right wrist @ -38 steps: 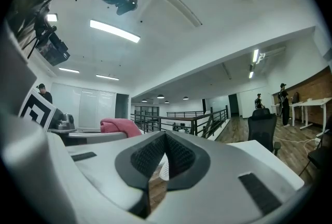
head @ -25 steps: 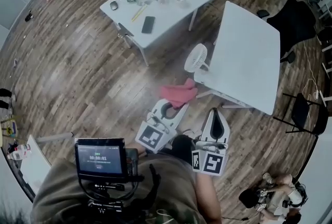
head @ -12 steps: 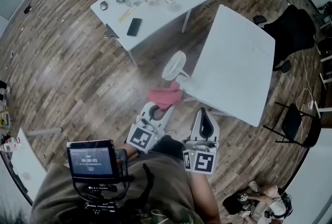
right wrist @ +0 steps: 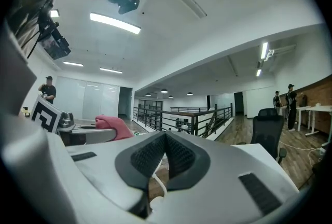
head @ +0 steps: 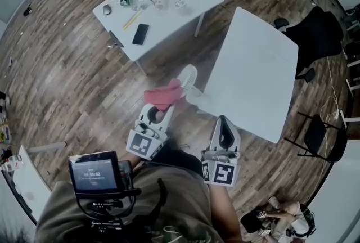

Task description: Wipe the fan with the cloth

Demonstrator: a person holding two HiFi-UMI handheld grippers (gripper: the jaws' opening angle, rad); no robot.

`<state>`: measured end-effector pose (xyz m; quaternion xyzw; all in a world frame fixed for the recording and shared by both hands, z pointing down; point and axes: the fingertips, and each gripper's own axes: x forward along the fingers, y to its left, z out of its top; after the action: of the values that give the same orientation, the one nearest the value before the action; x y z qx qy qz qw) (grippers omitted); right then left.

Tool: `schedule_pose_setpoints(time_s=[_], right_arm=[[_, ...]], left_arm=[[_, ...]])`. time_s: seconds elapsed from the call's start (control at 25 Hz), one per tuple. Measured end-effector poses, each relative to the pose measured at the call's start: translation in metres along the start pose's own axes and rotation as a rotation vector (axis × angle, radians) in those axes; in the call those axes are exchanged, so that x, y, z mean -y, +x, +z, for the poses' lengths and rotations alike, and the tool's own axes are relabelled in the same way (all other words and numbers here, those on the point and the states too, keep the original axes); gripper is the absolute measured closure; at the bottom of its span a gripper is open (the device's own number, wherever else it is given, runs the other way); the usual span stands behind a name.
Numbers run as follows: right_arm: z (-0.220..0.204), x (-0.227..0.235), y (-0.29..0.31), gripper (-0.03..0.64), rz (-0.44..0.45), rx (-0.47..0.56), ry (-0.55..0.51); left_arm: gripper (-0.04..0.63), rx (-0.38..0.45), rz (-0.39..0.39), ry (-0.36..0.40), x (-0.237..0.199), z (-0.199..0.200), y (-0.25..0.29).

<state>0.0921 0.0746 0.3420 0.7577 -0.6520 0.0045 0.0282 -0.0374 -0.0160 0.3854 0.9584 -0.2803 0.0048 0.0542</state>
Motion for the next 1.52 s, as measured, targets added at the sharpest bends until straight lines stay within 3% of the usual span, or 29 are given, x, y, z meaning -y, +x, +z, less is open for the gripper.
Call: schedule_pose_setpoints(time_s=[0.16,0.28,0.56,0.96,1.52], right_arm=[[0.006,-0.025,0.027,0.612,0.002,0.004,0.004],[0.010,-0.039,0.046,0.612,0.019,0.008,0.010],[0.003,-0.049,0.075,0.612,0.091,0.014,-0.008],[-0.006,-0.041,0.084,0.612,0.012,0.028,0.003],[-0.001,-0.021,0.086,0.612,-0.100,0.025,0.004]], left_arm=[[0.525,0.033,0.000,-0.001,-0.041,-0.005,0.017],[0.525,0.043,-0.043,0.004,-0.050,-0.008,0.032],[0.525,-0.044,-0.113,-0.034,-0.037,-0.026,0.054],[0.525,-0.096,-0.242,-0.046,-0.030,-0.060,0.072],[0.525,-0.089,-0.335,-0.026,-0.050,-0.078,0.112]])
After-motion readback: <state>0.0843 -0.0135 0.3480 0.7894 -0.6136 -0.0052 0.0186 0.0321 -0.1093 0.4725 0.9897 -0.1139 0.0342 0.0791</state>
